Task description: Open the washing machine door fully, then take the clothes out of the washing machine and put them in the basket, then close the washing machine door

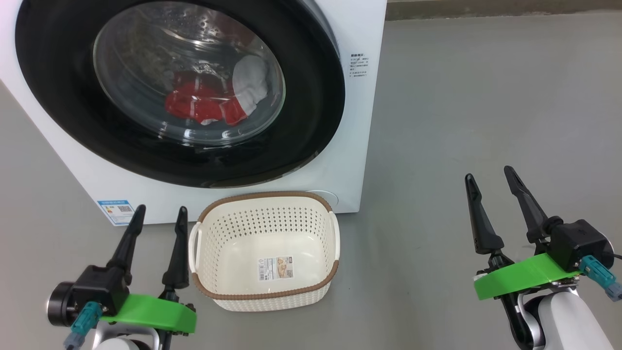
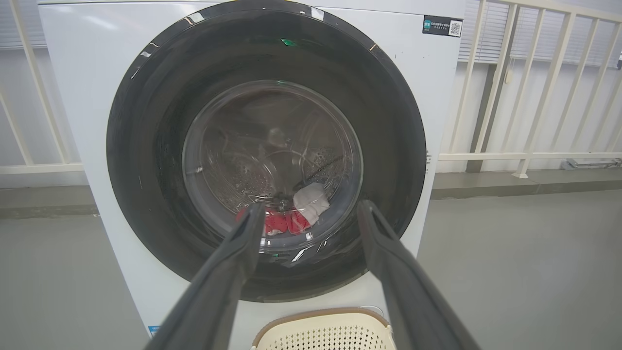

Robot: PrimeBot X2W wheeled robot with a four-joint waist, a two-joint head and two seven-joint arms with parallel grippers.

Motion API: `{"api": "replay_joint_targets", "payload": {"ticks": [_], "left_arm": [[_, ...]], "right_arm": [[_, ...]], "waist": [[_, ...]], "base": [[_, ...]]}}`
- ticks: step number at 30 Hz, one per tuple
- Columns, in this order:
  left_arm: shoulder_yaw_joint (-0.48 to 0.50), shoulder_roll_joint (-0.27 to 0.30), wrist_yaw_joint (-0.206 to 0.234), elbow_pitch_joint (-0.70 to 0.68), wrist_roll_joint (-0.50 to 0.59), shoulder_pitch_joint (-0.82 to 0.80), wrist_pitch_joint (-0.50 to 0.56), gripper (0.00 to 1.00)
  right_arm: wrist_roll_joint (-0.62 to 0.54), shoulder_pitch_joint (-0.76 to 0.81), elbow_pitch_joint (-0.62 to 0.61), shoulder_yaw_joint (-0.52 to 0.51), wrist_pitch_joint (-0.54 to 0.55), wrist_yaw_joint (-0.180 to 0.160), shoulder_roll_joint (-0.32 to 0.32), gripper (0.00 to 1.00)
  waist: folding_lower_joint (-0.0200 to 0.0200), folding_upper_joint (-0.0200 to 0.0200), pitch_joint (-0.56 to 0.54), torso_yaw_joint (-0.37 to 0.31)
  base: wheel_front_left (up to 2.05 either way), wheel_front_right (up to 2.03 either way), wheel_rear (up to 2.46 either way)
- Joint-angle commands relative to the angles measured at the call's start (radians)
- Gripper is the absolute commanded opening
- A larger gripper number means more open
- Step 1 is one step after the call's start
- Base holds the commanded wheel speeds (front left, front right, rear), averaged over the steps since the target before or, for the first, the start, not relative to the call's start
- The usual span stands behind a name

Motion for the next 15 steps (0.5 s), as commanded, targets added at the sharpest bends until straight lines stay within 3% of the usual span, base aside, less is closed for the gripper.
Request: {"api": "replay_joint_targets", "payload": {"ticks": [1,15], "left_arm": [[0.033,0.021,0.005,-0.021,0.002,-0.042,-0.012,1.00],[0.038,0.021,0.005,-0.005,-0.006,-0.044,-0.012,1.00]], "right_arm": [[-0.014,-0.036,-0.025,0.019,-0.006,-0.001,-0.010,1.00],[-0.010,-0.035,-0.015,0.004,-0.006,-0.001,-0.010,1.00]], "waist": [[-0.0001,0.0000,0.000,0.001],[-0.0001,0.0000,0.003,0.005]], "base": [[0.00,0.00,0.00],[0.00,0.00,0.00]]}}
